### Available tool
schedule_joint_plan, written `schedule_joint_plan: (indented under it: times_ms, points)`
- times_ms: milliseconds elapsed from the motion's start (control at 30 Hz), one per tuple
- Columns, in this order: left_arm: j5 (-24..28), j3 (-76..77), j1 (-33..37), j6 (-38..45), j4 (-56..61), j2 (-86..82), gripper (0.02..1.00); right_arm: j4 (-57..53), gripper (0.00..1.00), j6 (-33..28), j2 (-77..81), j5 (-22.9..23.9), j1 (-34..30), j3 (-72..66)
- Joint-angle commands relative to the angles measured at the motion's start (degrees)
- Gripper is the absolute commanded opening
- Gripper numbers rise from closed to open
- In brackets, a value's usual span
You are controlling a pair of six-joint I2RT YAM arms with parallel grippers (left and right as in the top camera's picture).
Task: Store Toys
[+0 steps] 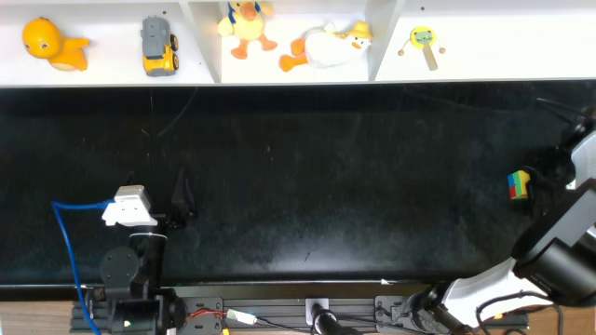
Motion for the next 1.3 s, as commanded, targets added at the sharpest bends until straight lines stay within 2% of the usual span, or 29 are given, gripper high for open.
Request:
schedule_joint_plan:
  times_ms: [33, 167, 567, 1000, 1300]
  points:
    - [0.8, -0.2, -0.5, -0.4, 0.0, -0.5, 0.998, 1.1, 0.965, -1.2, -0.1, 1.2, 1.0, -0.1]
    - [0.8, -0.2, -0.5, -0.4, 0.0, -0.5, 0.998, 2.3, 0.921, -2.7, 0.2, 1.7, 2.1, -0.1]
    - [0.8, -0.2, -0.5, -0.4, 0.0, -0.5, 0.998, 3.5, 0.621, -2.7, 0.3, 4.0, 4.0, -0.2]
    - [0.8, -0.2, -0.5, -0.4, 0.0, -0.5, 0.998, 2.6, 0.538, -4.4, 0.3, 3.7, 4.0, 0.0]
    - [0.8, -0.2, -0.5, -0.4, 0.0, -0.5, 0.998, -5.2, 0.485, -5.7, 0.2, 3.6, 4.0, 4.2]
